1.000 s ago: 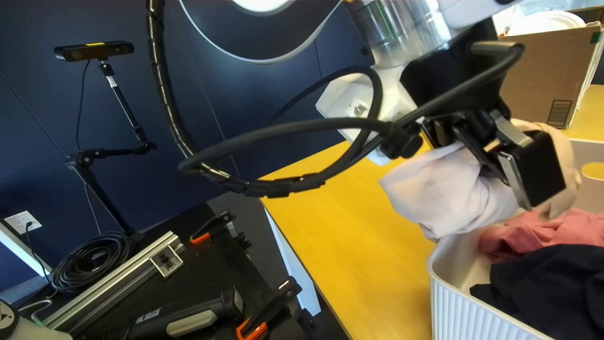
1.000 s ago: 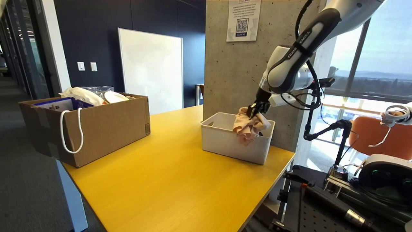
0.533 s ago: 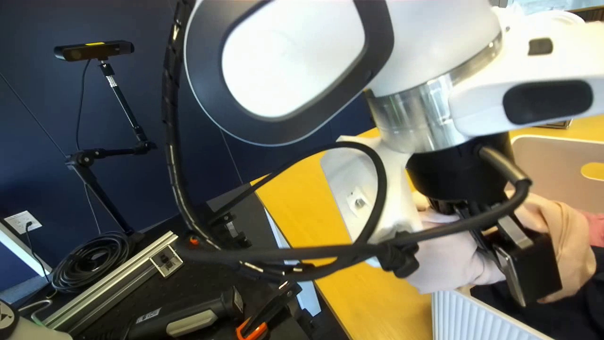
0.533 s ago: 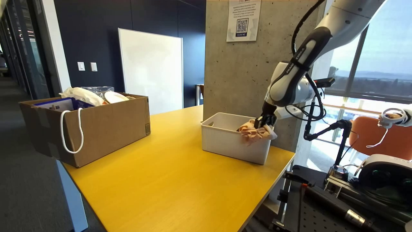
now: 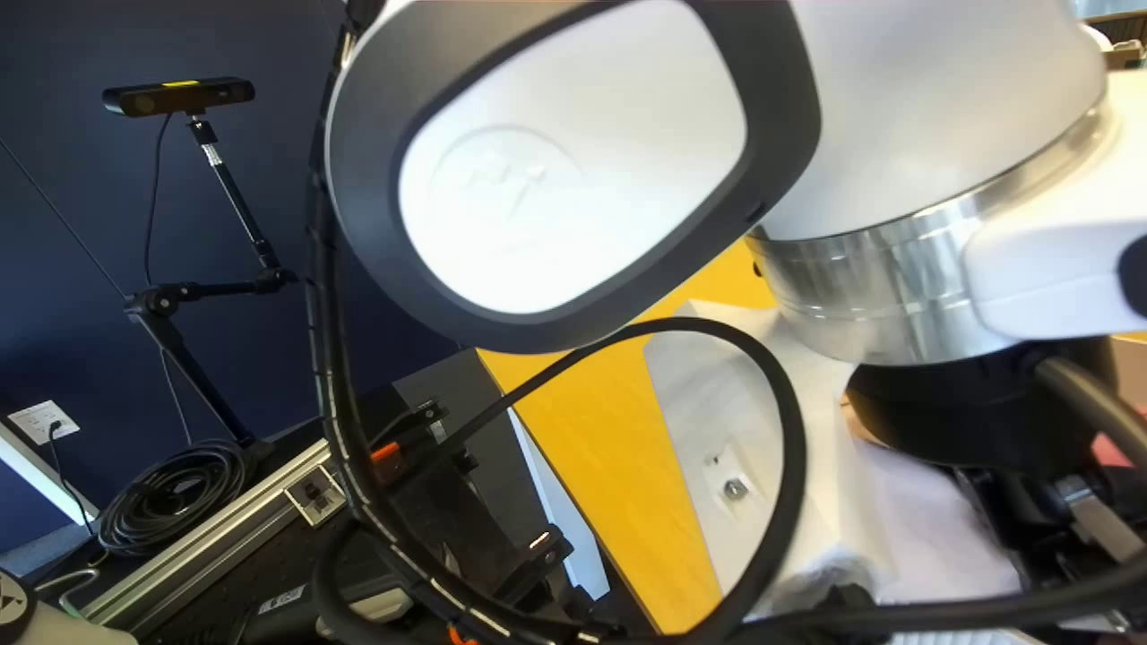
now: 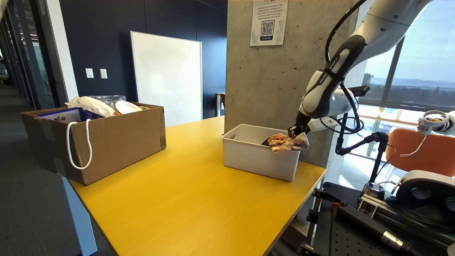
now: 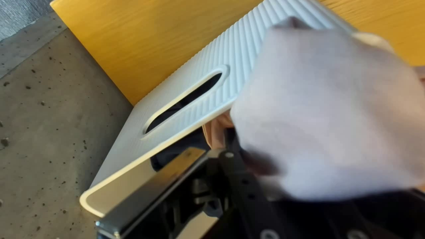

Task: Fold the t-shirt

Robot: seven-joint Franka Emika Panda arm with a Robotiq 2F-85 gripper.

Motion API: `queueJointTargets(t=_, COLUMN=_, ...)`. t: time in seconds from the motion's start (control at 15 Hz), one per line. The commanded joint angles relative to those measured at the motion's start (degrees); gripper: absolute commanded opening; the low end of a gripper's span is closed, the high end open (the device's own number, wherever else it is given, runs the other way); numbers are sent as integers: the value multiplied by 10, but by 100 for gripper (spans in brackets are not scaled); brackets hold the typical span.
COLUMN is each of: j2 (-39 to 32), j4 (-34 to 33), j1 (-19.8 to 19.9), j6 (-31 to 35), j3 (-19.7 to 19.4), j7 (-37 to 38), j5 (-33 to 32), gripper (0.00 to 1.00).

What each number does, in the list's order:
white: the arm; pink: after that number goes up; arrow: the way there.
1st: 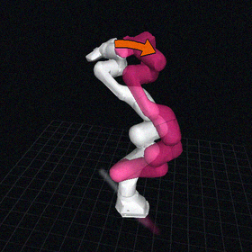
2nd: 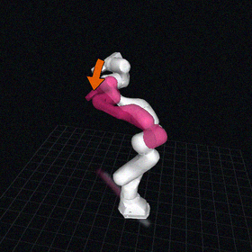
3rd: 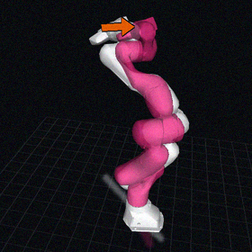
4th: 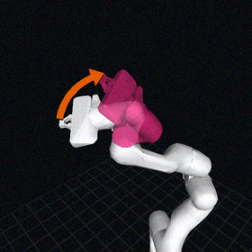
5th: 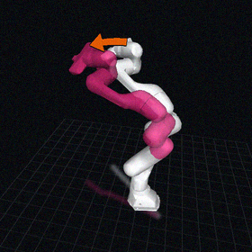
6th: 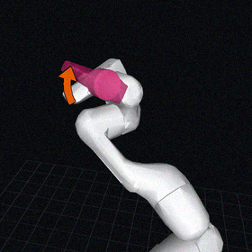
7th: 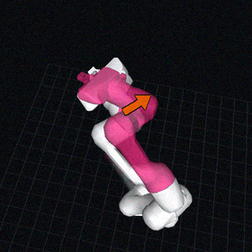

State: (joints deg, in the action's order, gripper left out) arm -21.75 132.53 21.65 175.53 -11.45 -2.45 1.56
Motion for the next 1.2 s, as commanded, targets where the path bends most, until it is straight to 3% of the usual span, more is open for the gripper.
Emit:
queueJointTargets(t=0.0, j2=36, j4=10, j1=10, j6=-2, j3=7, j7=-14, j5=10, gripper=61)
queueJointTargets(t=0.33, j2=70, j4=10, j1=-27, j6=-7, j3=12, j7=-2, j5=9, gripper=98)
queueJointTargets(t=0.6, j2=113, j4=31, j1=-71, j6=-16, j3=35, j7=6, j5=6, gripper=100)
queueJointTargets(t=0.87, j2=171, j4=66, j1=-127, j6=-45, j3=32, j7=23, j5=-15, gripper=100)
queueJointTargets(t=1.13, j2=212, j4=97, j1=-147, j6=-96, j3=39, j7=36, j5=-8, gripper=100)
